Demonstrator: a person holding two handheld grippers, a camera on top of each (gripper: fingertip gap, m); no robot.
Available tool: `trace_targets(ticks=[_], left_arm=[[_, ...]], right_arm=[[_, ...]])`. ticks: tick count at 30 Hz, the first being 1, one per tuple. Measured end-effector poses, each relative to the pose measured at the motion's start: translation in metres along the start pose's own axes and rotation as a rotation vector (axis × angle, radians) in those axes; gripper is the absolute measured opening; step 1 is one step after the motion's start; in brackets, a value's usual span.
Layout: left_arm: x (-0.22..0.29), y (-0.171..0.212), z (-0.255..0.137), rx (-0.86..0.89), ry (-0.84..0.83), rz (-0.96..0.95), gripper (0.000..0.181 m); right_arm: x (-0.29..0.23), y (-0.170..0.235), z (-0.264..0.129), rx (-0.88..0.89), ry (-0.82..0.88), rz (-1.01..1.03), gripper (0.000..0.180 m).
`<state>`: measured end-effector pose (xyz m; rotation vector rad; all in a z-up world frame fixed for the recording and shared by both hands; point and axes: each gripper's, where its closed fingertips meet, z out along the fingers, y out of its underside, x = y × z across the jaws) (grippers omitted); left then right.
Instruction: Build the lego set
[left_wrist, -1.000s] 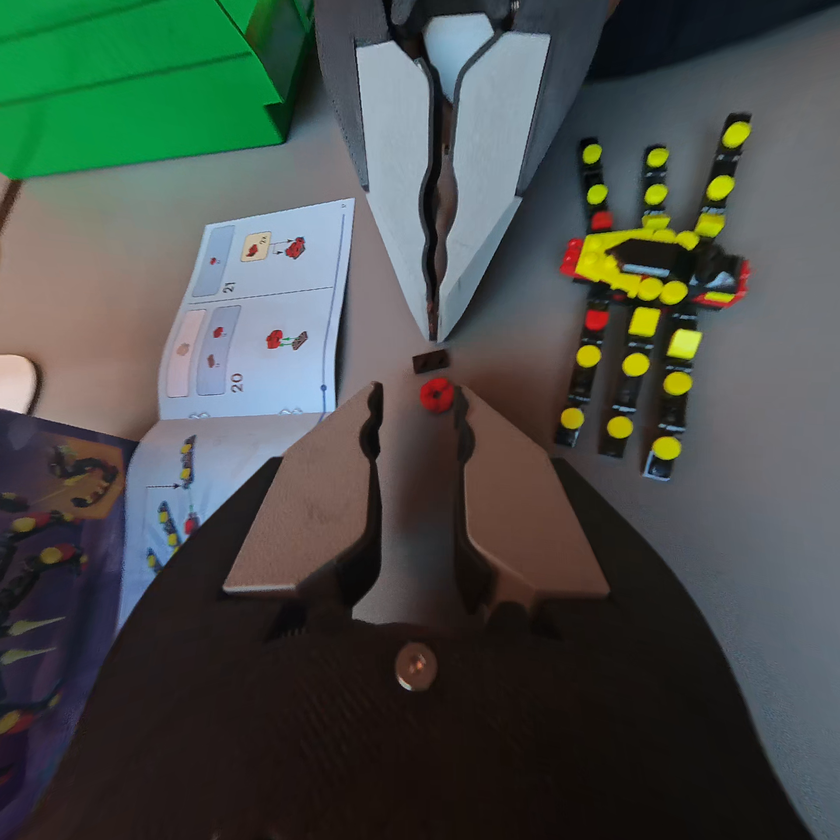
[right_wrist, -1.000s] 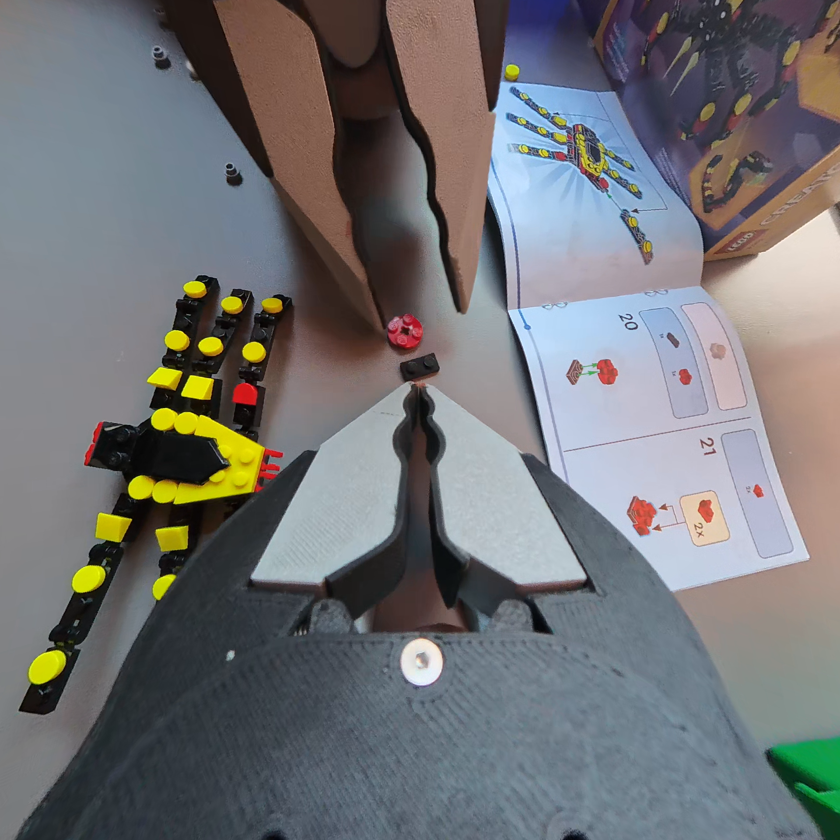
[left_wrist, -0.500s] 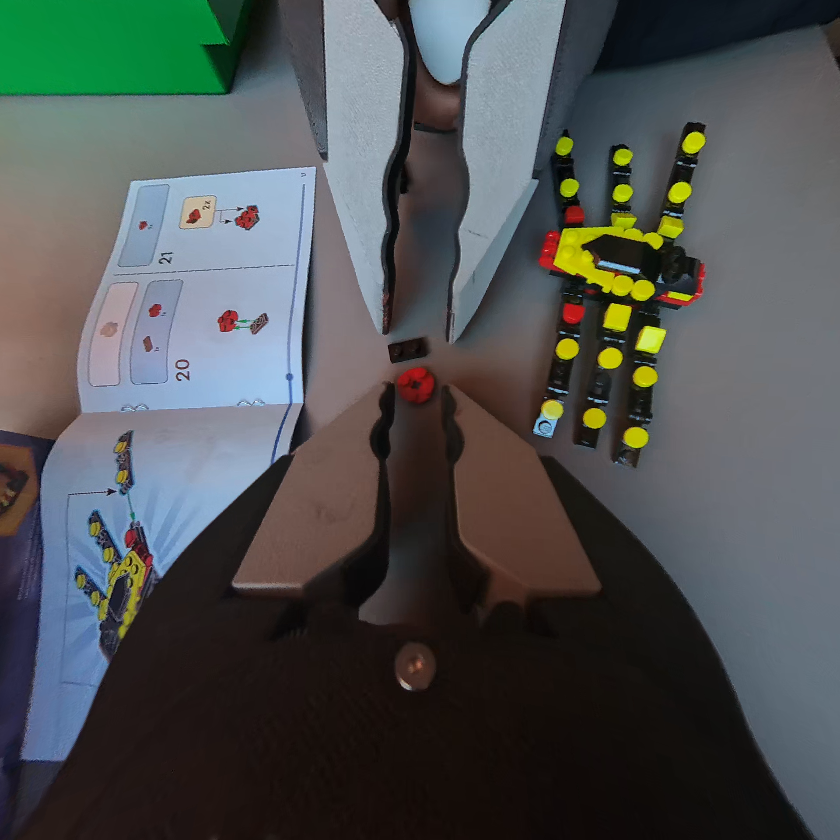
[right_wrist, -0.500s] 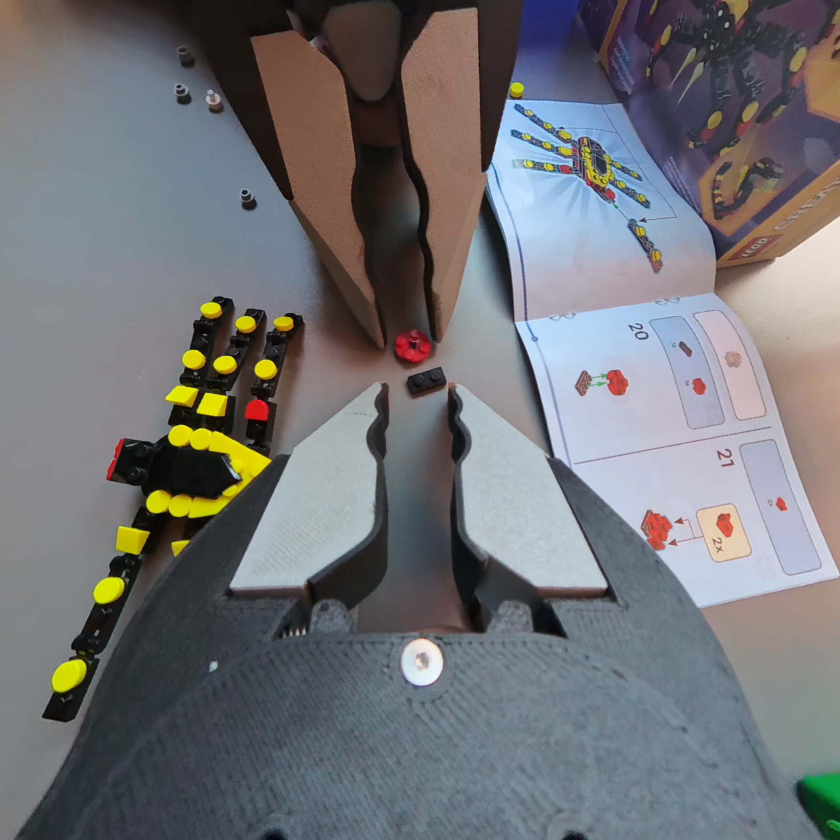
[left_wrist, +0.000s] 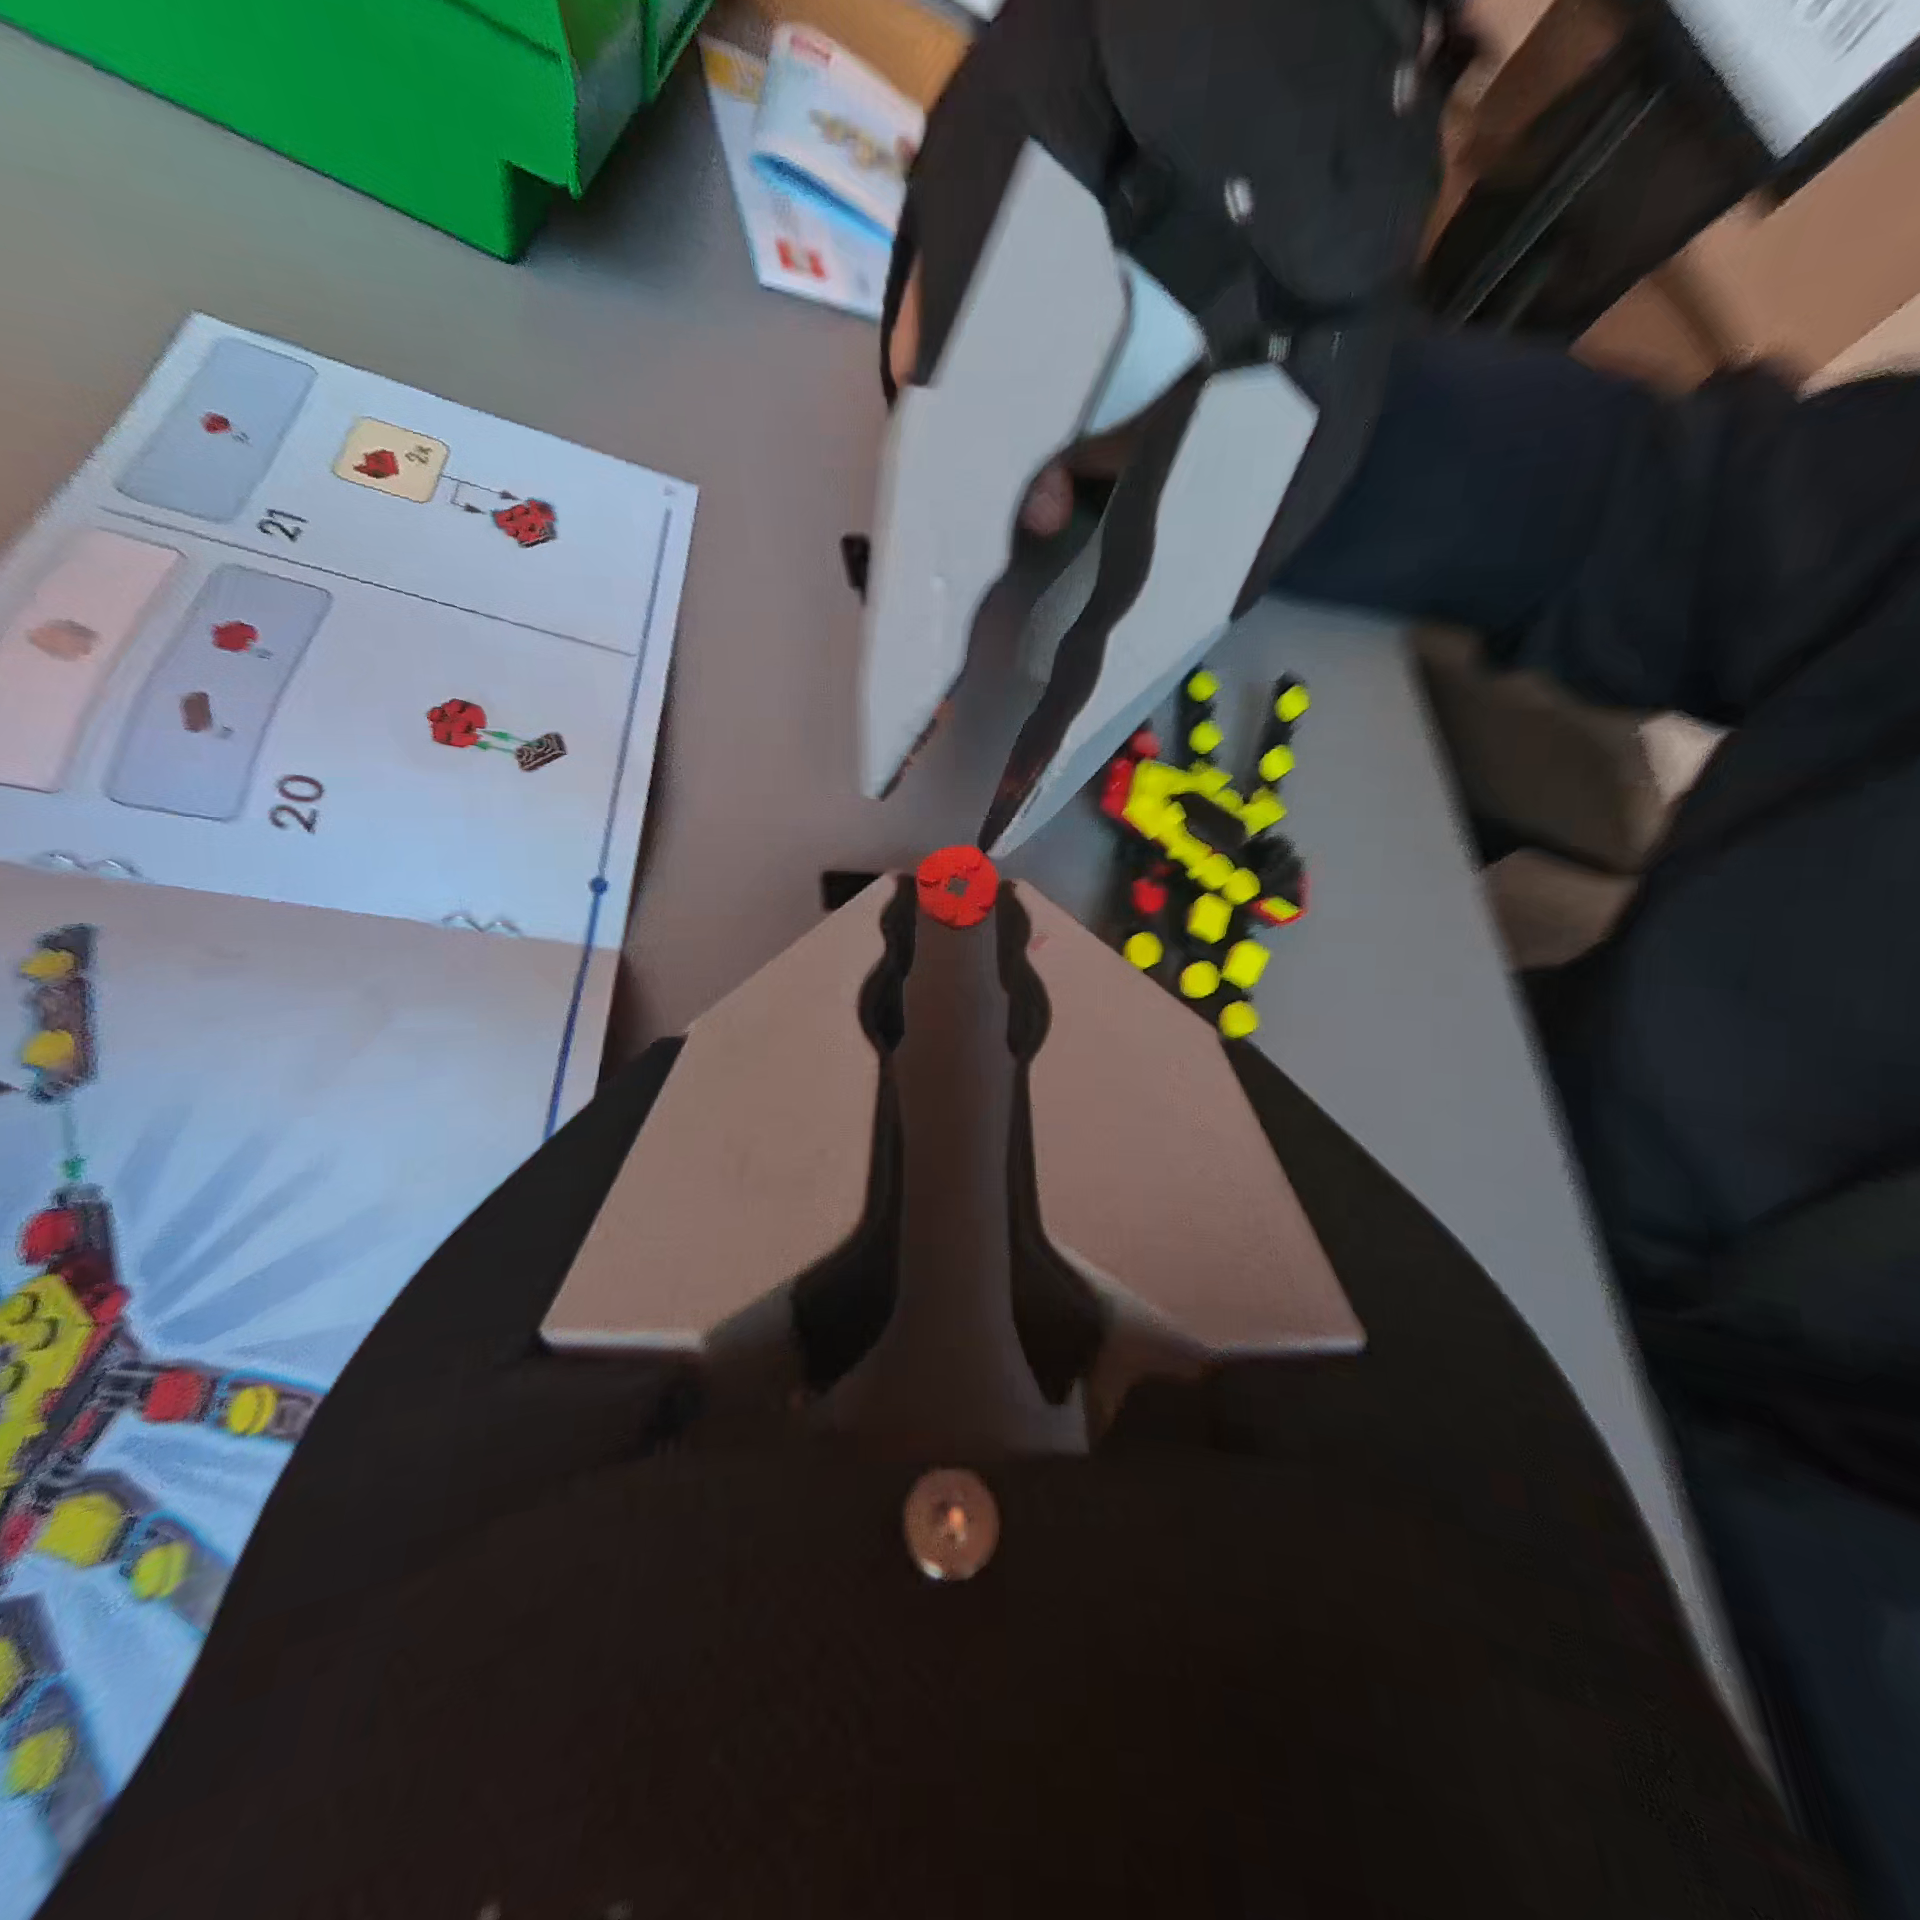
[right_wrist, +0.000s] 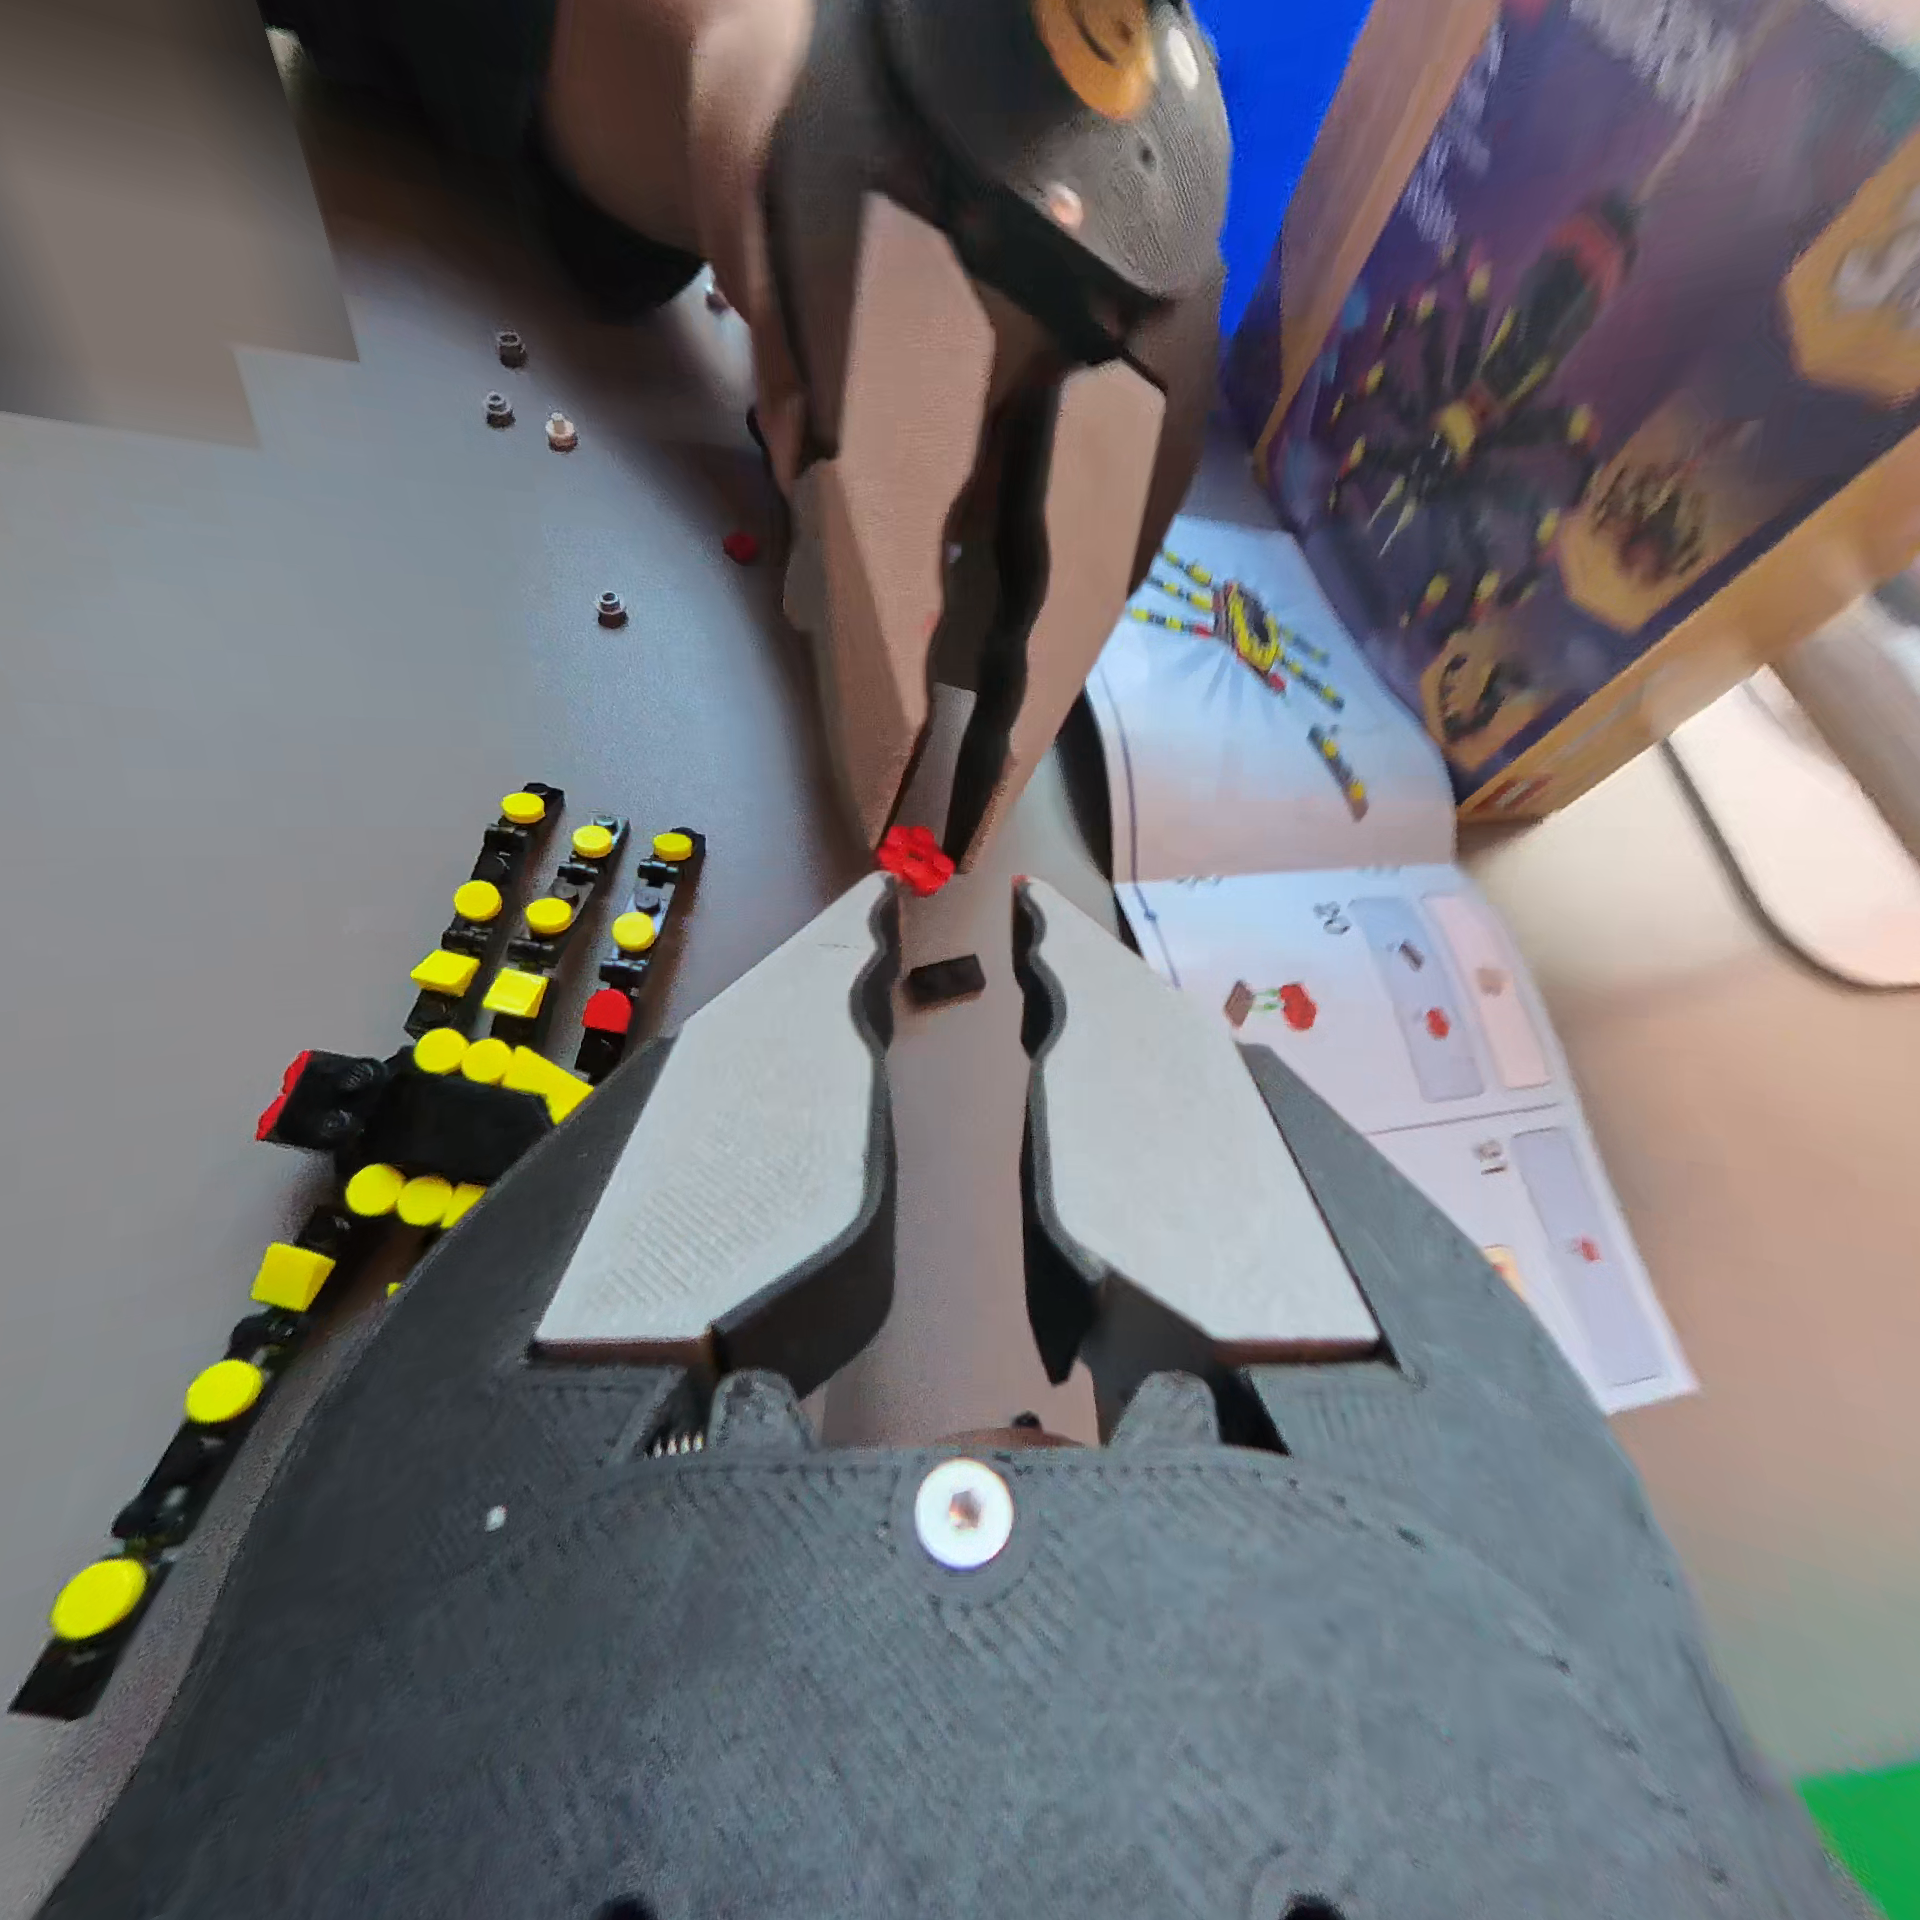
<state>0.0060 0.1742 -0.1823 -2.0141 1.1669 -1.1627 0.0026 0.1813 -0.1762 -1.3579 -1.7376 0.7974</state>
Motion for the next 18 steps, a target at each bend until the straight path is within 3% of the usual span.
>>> trace_targets(ticks=[1,4,12,18], left_arm=[[0.002,-0.004,-0.003,0.03,0.048,-0.06,0.012],[0.008,-0.01,-0.008,0.083,0.162,-0.187,0.012],[0.021,-0.017,-0.01,0.117,0.292,-0.281,0.012],[0.024,-0.014,-0.008,0.112,0.328,-0.321,0.011]], right_arm=[[0.0,-0.004,-0.002,0.01,0.032,-0.05,0.013],[-0.009,-0.014,-0.006,0.04,0.035,-0.134,0.0],[-0.015,-0.018,-0.009,0.052,0.004,-0.135,0.011],[-0.015,-0.017,-0.007,0.043,0.009,-0.137,0.002]])
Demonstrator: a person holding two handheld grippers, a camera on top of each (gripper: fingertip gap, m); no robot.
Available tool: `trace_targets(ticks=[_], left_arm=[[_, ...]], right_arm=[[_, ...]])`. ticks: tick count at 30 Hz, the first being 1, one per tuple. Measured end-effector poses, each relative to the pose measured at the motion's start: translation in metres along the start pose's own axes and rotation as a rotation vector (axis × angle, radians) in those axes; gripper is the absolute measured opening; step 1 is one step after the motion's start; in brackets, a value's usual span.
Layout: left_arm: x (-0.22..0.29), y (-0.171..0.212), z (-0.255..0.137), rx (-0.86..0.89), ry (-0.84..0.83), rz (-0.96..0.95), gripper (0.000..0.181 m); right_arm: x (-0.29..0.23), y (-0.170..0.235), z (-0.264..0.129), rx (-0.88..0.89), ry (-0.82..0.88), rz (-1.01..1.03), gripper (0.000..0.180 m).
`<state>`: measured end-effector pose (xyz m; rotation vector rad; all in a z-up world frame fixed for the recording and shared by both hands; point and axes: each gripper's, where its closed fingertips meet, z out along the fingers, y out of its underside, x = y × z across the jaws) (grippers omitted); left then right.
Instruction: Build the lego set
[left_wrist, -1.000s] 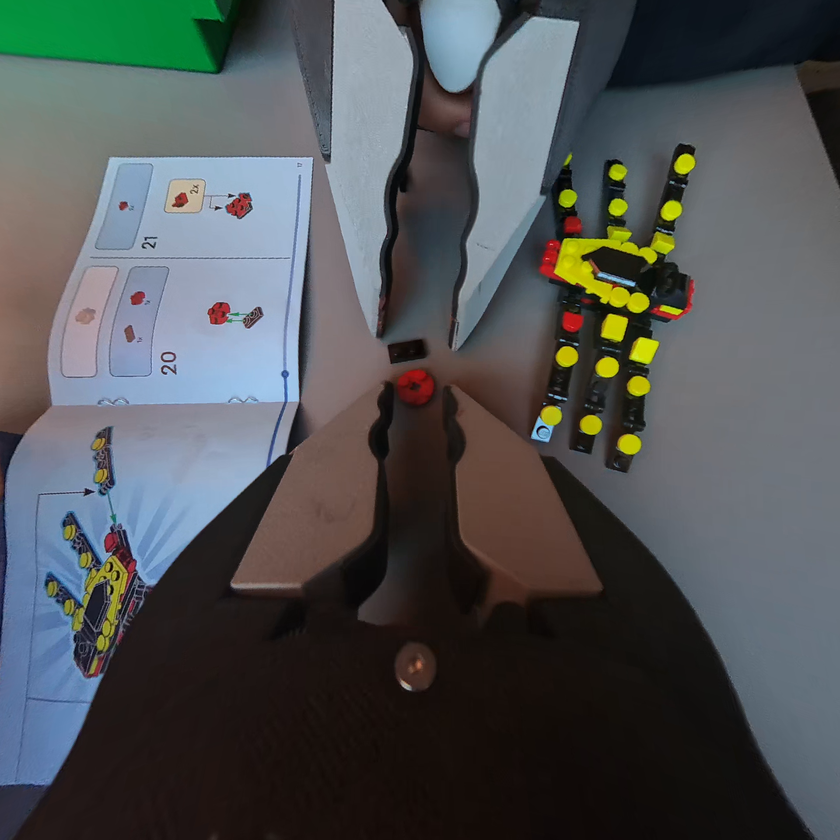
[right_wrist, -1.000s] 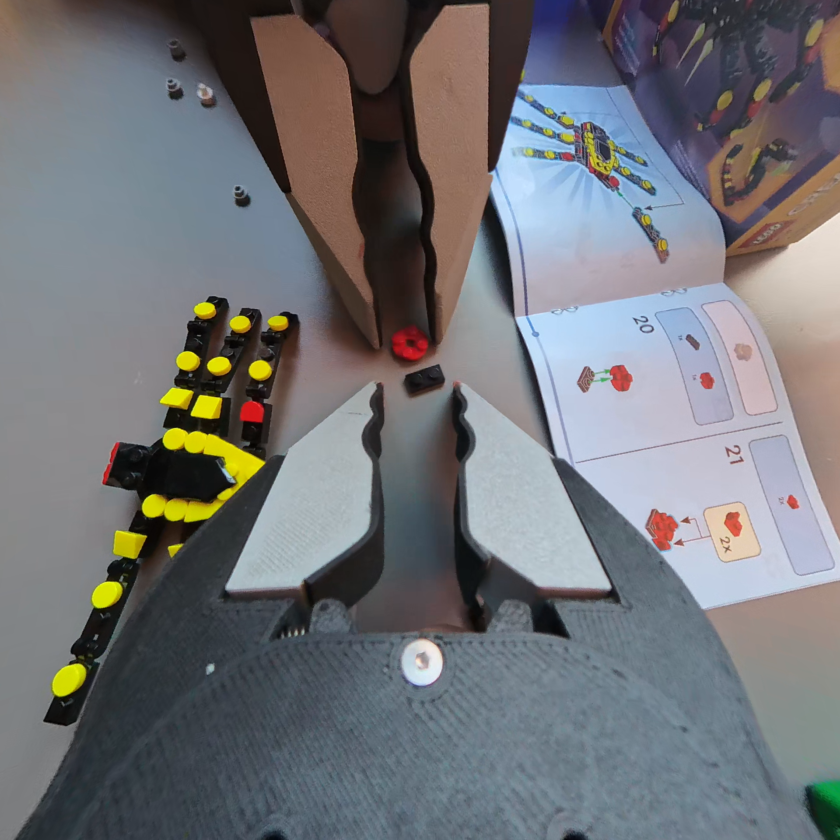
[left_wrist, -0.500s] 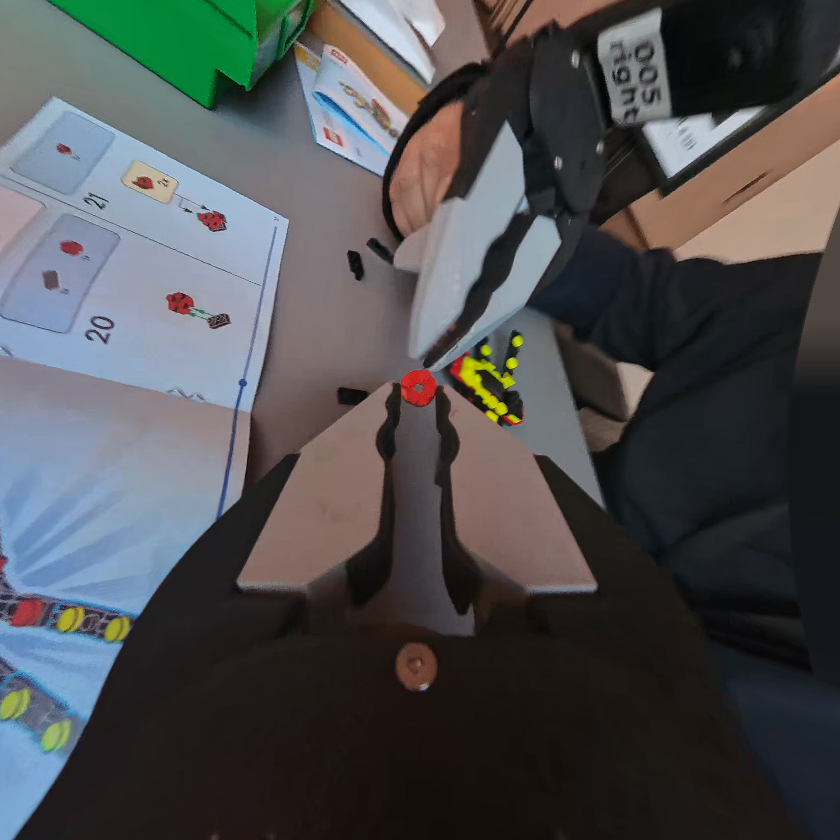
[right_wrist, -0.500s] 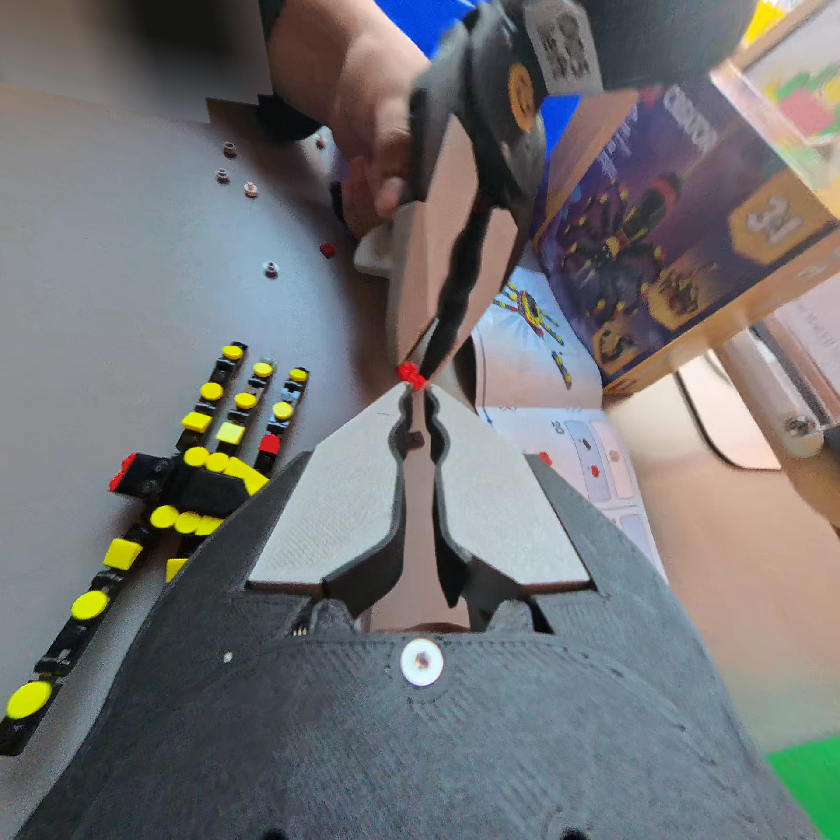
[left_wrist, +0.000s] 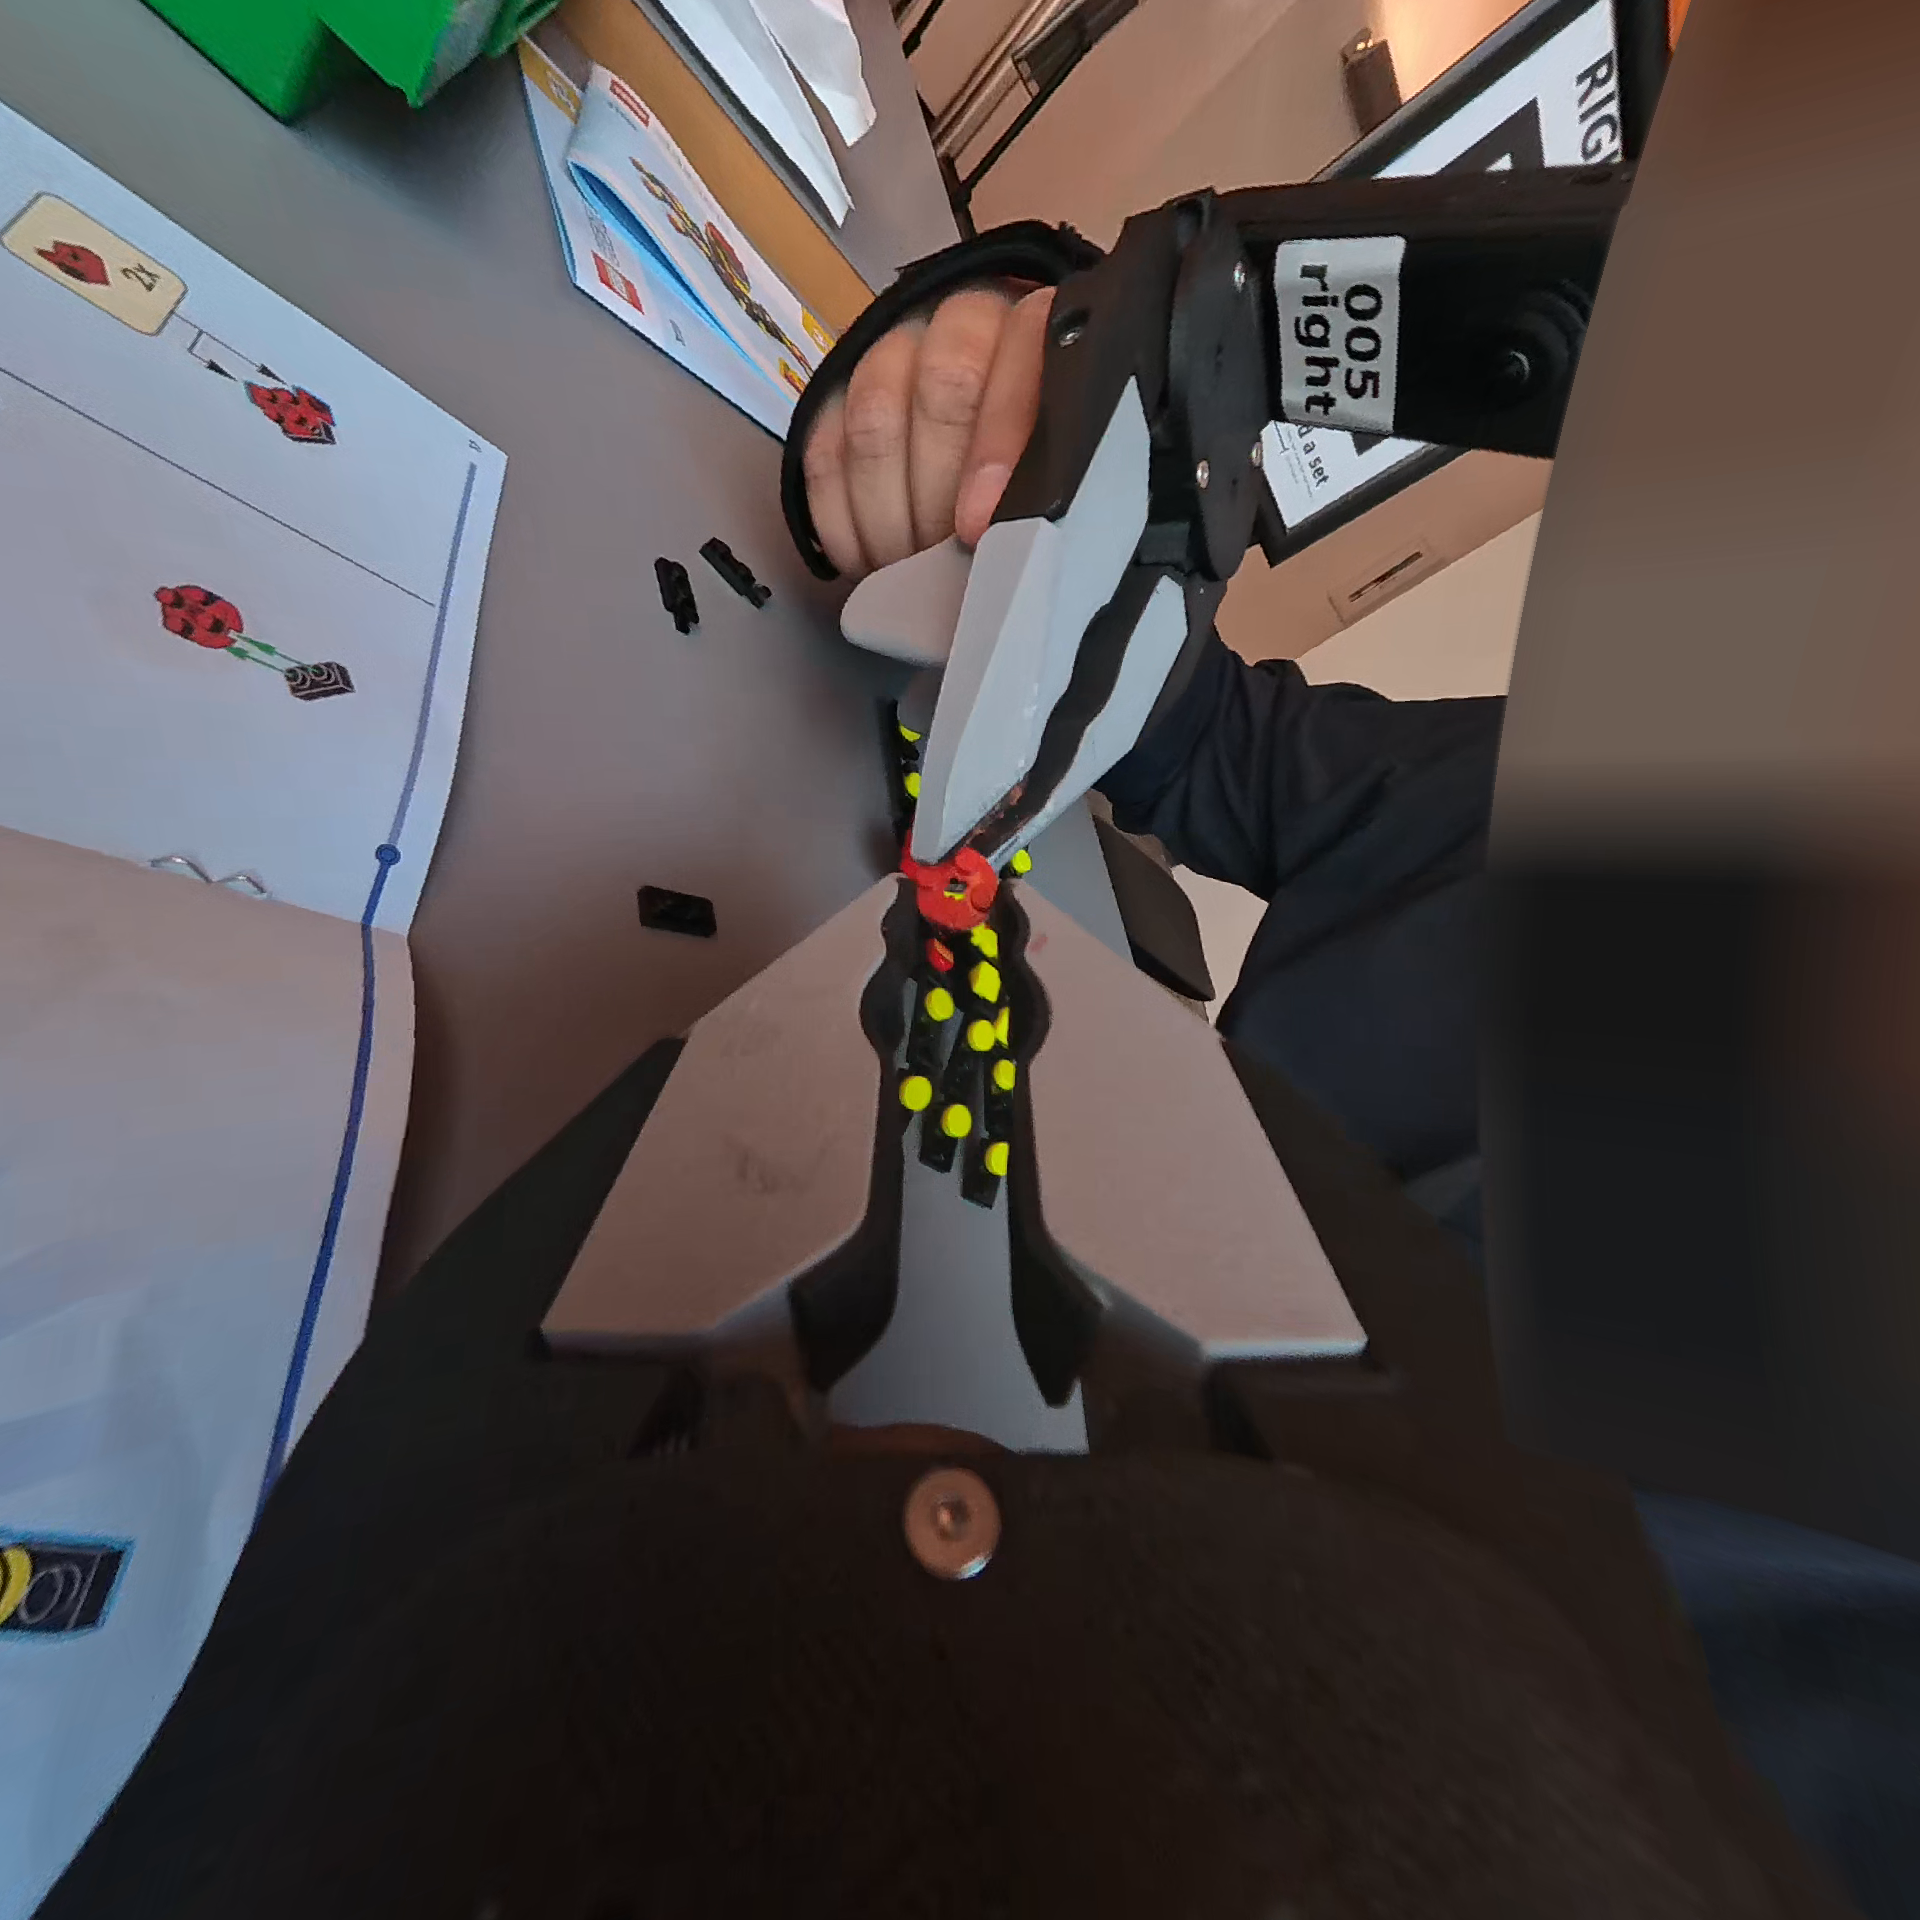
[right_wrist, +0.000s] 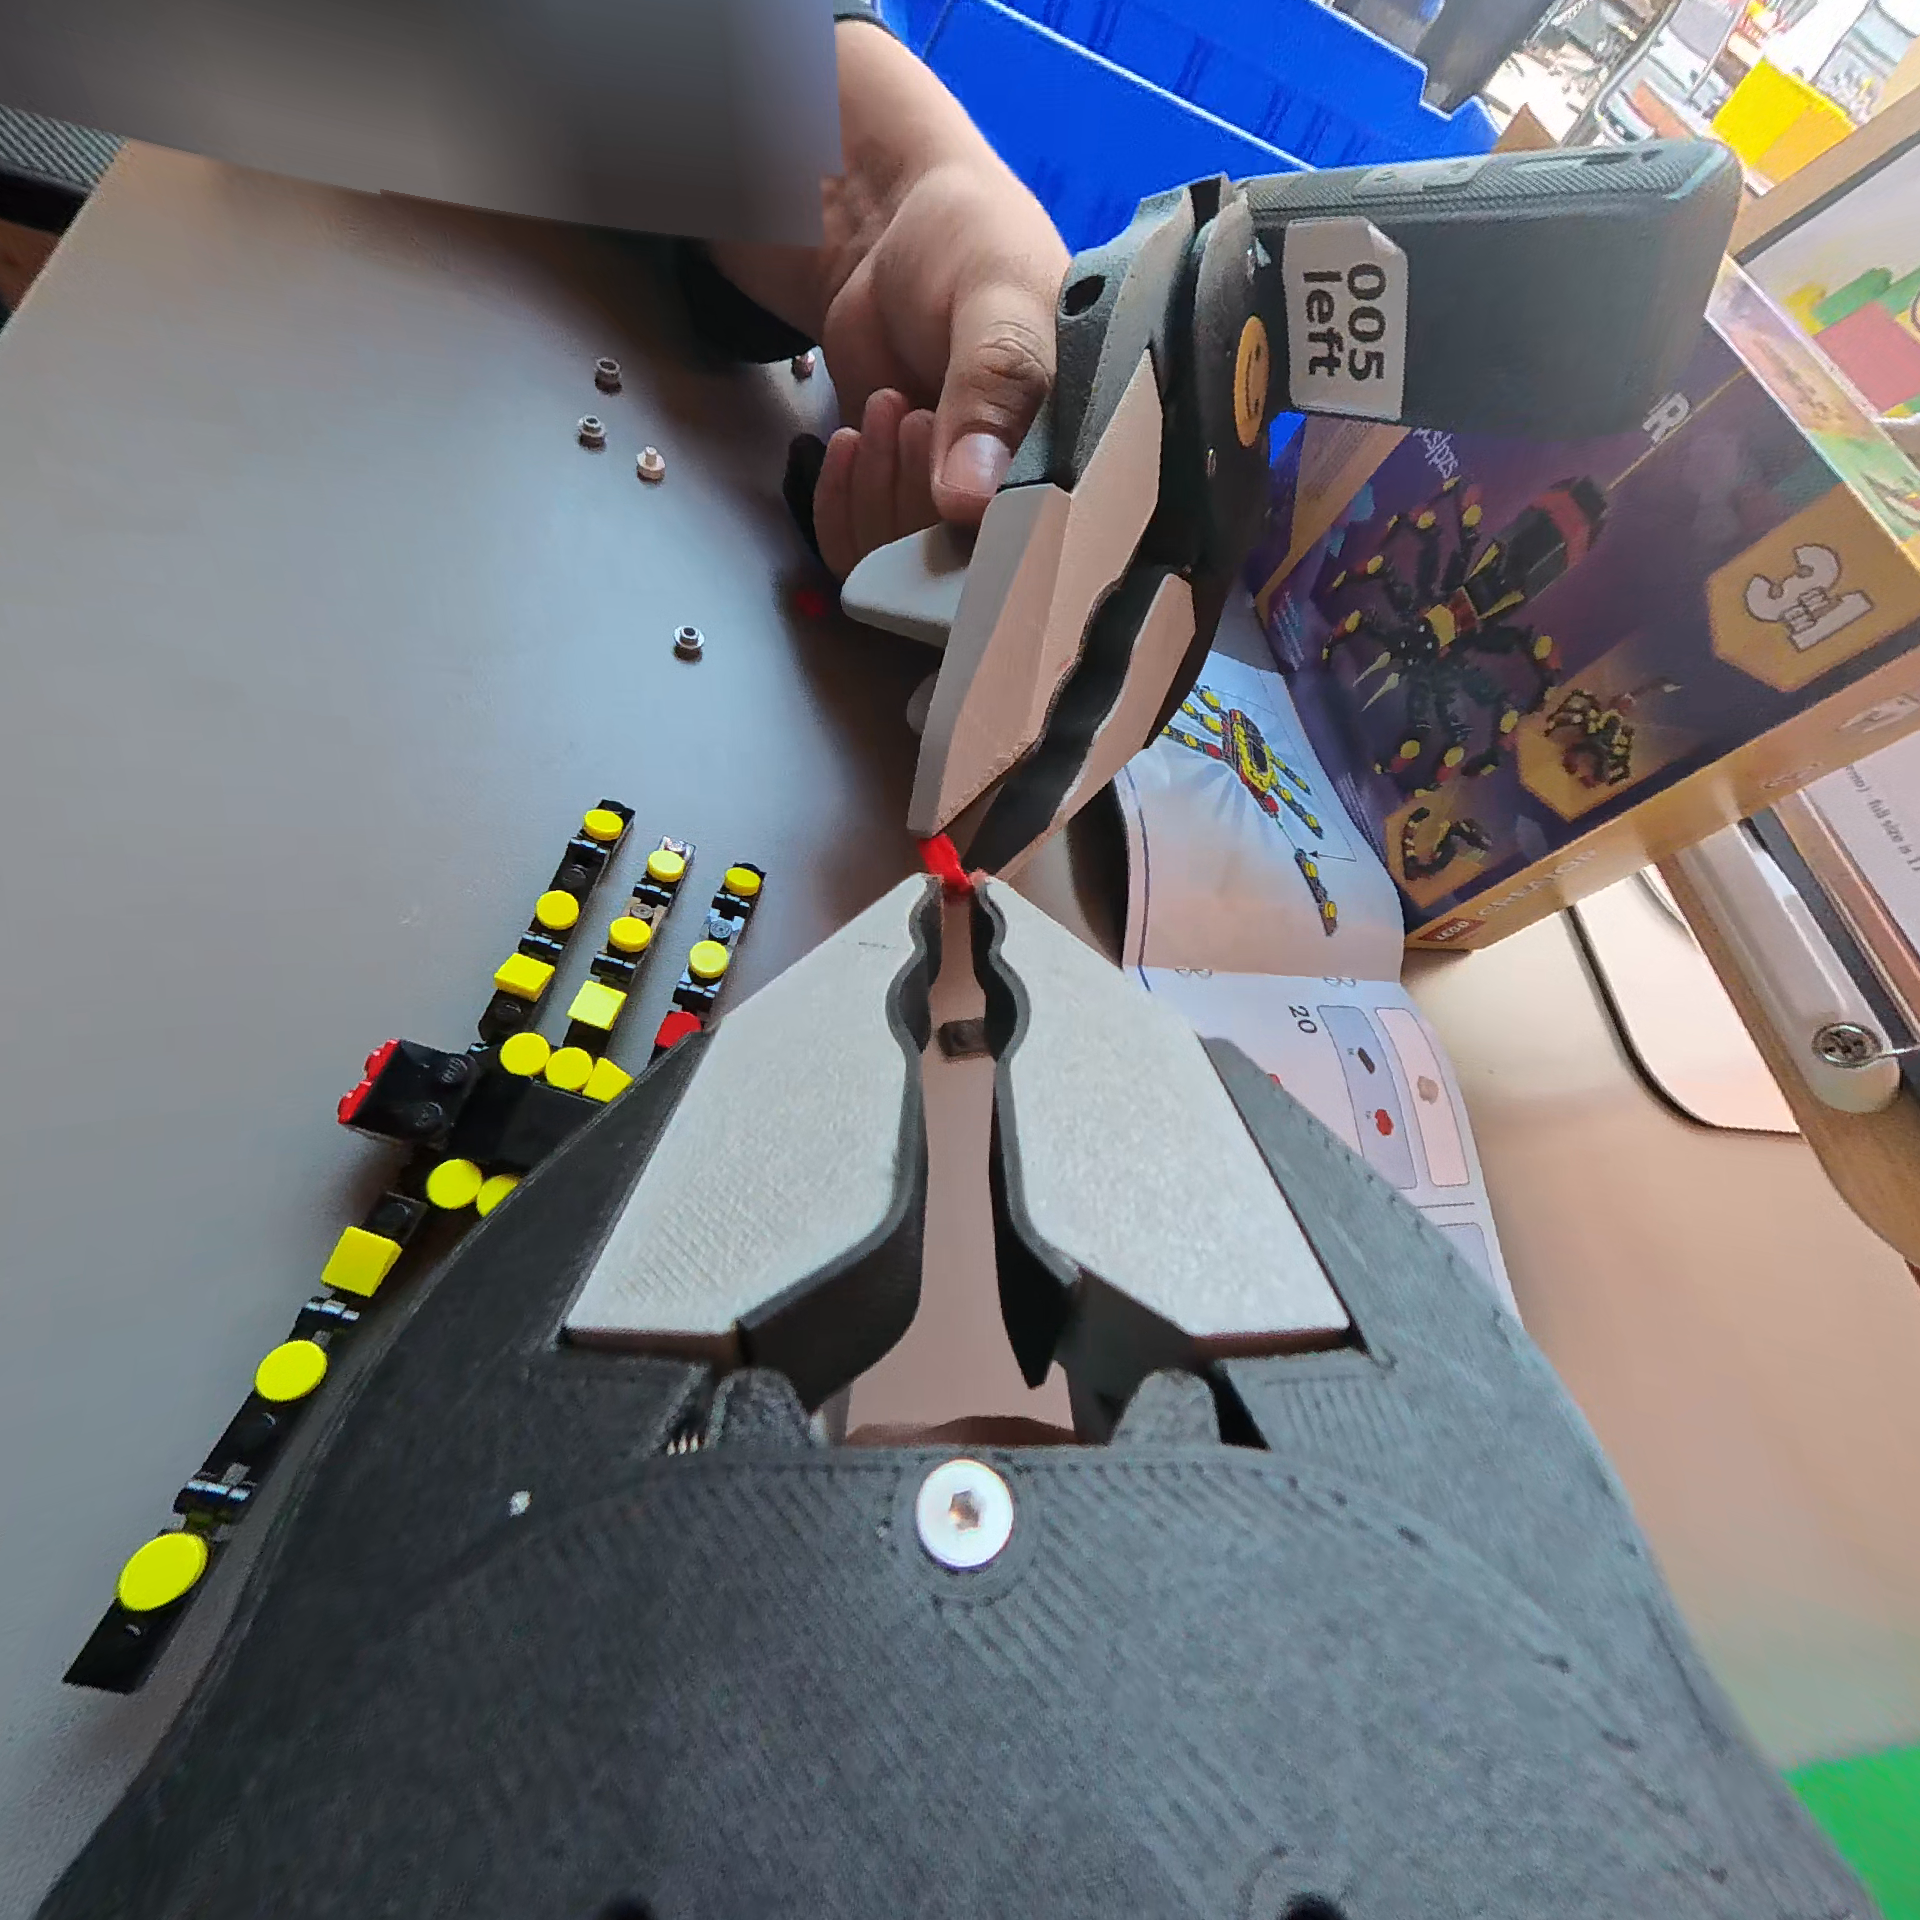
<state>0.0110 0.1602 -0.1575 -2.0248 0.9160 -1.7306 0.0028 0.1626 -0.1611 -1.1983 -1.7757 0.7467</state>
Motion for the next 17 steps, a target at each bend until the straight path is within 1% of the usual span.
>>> trace_targets(ticks=[2,3,6,7,8,11,13,16,17], left_arm=[[0.0,-0.007,-0.001,0.034,-0.014,0.033,0.009],[0.0,-0.011,-0.003,0.052,-0.038,0.067,0.01],[-0.009,-0.017,-0.007,0.061,-0.17,0.208,0.03],[-0.015,-0.019,-0.009,0.053,-0.239,0.288,0.031],[-0.02,-0.02,-0.011,0.048,-0.313,0.387,0.028],[-0.026,-0.019,-0.011,0.001,-0.476,0.673,0.024],[-0.023,-0.015,-0.006,-0.031,-0.512,0.82,0.027],[-0.024,-0.021,-0.008,-0.006,-0.639,1.031,0.029],[-0.021,-0.023,-0.008,0.008,-0.653,1.078,0.03]], right_arm=[[0.004,0.001,-0.001,0.009,-0.022,0.091,0.001],[0.008,0.003,-0.001,0.014,-0.03,0.154,0.001],[0.019,0.011,-0.001,0.027,-0.078,0.385,0.0],[0.019,0.014,-0.001,0.028,-0.122,0.477,0.0],[0.019,0.017,-0.002,0.036,-0.163,0.568,0.0],[0.022,0.011,-0.007,0.126,-0.286,0.808,0.001],[0.025,0.005,-0.012,0.195,-0.355,0.938,0.0],[0.023,0.0,-0.016,0.245,-0.447,1.075,0.0],[0.021,-0.001,-0.017,0.252,-0.48,1.109,0.001]])
